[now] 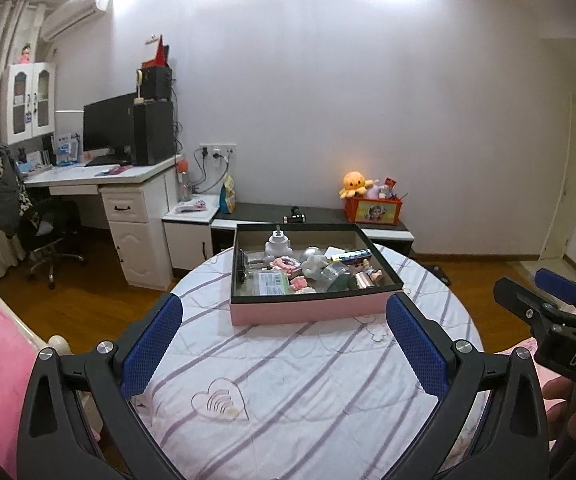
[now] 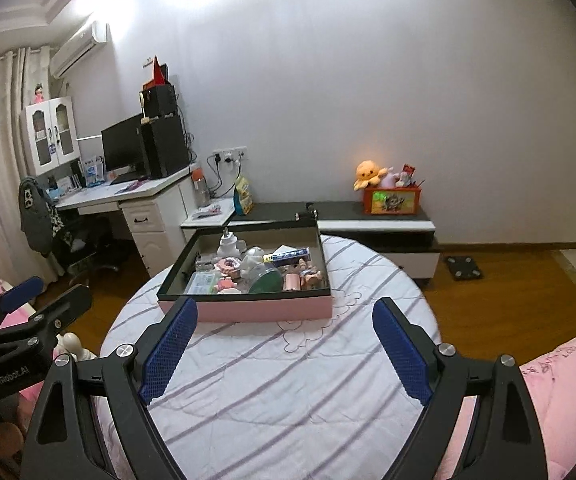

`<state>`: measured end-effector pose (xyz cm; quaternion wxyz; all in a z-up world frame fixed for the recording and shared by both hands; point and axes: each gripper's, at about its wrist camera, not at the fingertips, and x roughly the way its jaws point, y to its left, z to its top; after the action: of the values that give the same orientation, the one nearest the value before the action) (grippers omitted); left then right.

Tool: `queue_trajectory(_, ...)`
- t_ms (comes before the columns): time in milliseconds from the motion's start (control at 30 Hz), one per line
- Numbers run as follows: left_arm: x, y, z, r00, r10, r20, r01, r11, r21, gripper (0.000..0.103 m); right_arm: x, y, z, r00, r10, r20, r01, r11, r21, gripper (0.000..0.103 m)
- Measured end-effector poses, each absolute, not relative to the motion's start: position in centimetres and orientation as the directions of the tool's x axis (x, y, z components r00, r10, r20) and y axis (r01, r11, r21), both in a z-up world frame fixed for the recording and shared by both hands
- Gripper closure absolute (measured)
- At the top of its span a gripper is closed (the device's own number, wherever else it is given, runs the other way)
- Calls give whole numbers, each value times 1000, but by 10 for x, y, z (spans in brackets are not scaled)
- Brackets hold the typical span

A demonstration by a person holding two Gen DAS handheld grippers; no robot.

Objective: Organize rigid objects

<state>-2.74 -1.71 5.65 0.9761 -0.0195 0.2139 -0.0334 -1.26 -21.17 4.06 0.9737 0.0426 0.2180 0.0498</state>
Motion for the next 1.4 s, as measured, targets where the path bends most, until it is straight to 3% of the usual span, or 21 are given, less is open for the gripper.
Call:
queue_trajectory(367,-66,-16,49,912,-44,-408,30,999,-42,0,-48,-209,45,922,106,-374,-66,991,117,12)
queue_trajectory(1400,-75,-12,55,913,-45,-407,20,998,-67,0,-52,-203,42,918,120,-379,-79,989,121,12)
